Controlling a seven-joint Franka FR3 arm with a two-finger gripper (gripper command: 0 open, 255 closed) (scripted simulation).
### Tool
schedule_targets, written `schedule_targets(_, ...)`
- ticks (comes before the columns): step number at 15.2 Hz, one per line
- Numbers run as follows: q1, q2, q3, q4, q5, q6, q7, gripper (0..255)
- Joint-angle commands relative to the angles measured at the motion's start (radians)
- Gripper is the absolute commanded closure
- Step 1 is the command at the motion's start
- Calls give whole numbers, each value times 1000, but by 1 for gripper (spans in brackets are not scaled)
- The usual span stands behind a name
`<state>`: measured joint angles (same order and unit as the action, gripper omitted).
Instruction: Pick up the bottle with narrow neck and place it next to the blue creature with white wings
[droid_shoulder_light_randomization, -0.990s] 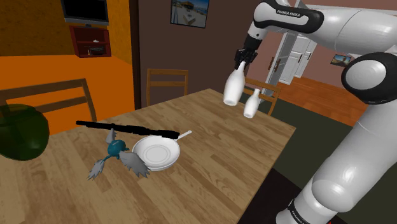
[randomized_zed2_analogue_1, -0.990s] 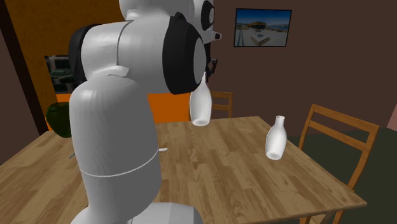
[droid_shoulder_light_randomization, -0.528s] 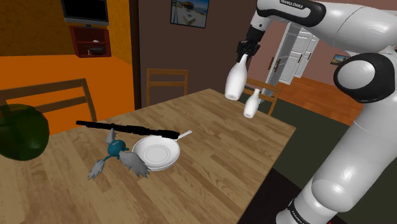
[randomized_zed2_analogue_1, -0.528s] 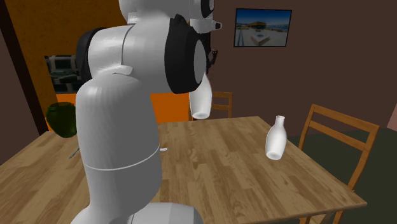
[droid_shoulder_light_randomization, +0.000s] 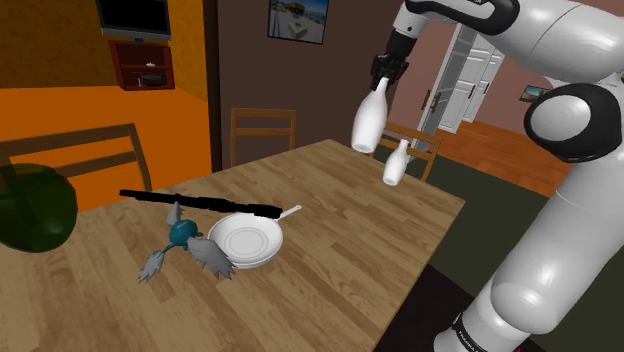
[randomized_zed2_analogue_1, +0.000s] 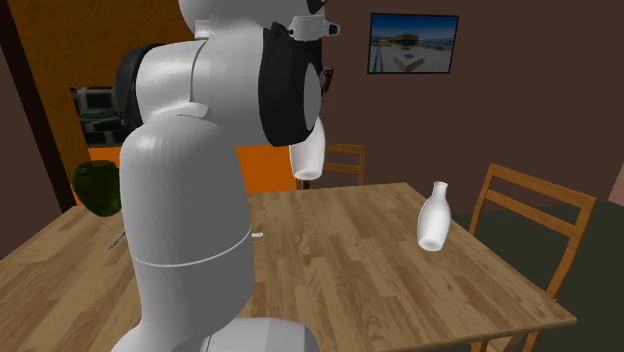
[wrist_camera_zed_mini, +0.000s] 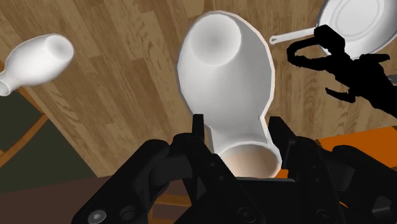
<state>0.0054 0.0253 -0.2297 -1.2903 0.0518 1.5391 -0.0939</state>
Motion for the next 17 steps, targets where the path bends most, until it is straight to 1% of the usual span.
schedule_targets(1,30,-55,27,-81,-25,30,52,255)
schedule_targets(5,78,-134,85,-196,-58,70,153,255)
schedule_targets(9,118,-190,146,-283,-80,99,254,255)
schedule_targets(17,191,-245,270,-387,-102,140,452,255)
